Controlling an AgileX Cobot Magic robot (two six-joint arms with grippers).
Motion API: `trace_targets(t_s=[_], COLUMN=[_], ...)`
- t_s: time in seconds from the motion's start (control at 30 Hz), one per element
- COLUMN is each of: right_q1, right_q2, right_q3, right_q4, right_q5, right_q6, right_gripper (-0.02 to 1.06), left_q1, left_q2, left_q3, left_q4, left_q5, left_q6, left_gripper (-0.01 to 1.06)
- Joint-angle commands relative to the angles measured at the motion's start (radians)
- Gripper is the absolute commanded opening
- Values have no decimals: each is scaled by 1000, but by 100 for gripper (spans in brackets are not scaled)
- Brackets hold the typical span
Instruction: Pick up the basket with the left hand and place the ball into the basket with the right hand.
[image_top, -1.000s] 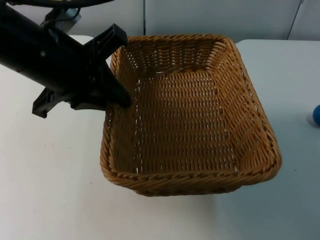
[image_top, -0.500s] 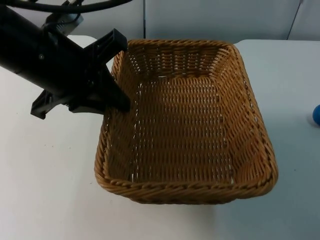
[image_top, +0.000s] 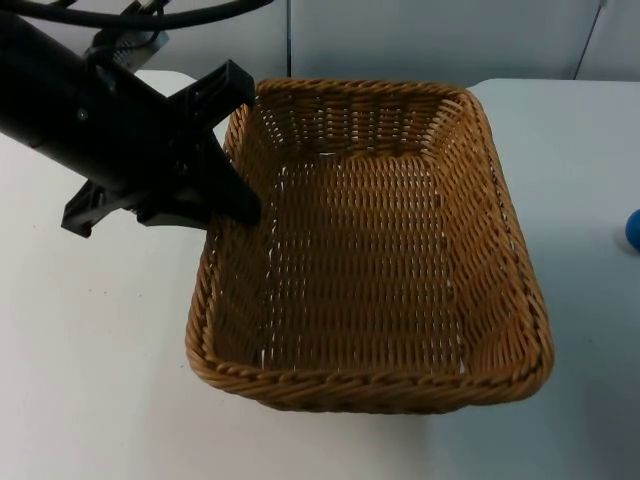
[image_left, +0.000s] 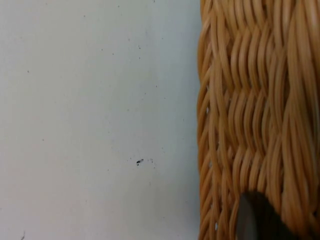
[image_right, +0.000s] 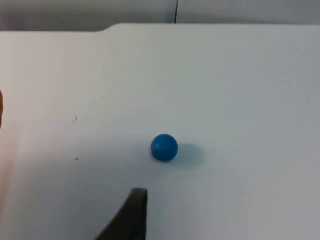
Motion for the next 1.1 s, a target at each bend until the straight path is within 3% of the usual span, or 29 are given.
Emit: trace_targets(t_s=[0.0,0.07,0.33,0.43,0.53,0.7,1.07], right_q1=[-7,-7,-7,-7,-7,-7,-7], right_q2=[103,255,595,685,828,945,1140], right_q3=[-42,-118,-278,-318,-370,-392,-392], right_q4=[33,75,68,68,68,68,68], right_q5=[-36,-63,-58,-54,-60,-112,-225], right_q6=[-30,-71,-96,-100,-123,-150,-194], right_gripper=[104,104,103,100,87,74,76], left_q1=[-2,-2,-2,-2,-2,-2,-2], left_q2=[-17,-17,-17,-17,-17,-17,-17], left_q3=[0,0,0,0,0,0,0], left_q4=[-18,-14,-3,4,4,6,8], left_q5=[27,30,35,29,25,21,9], left_q6=[4,4,7,7,7,7,7], left_gripper=[0,0,0,0,0,0,0])
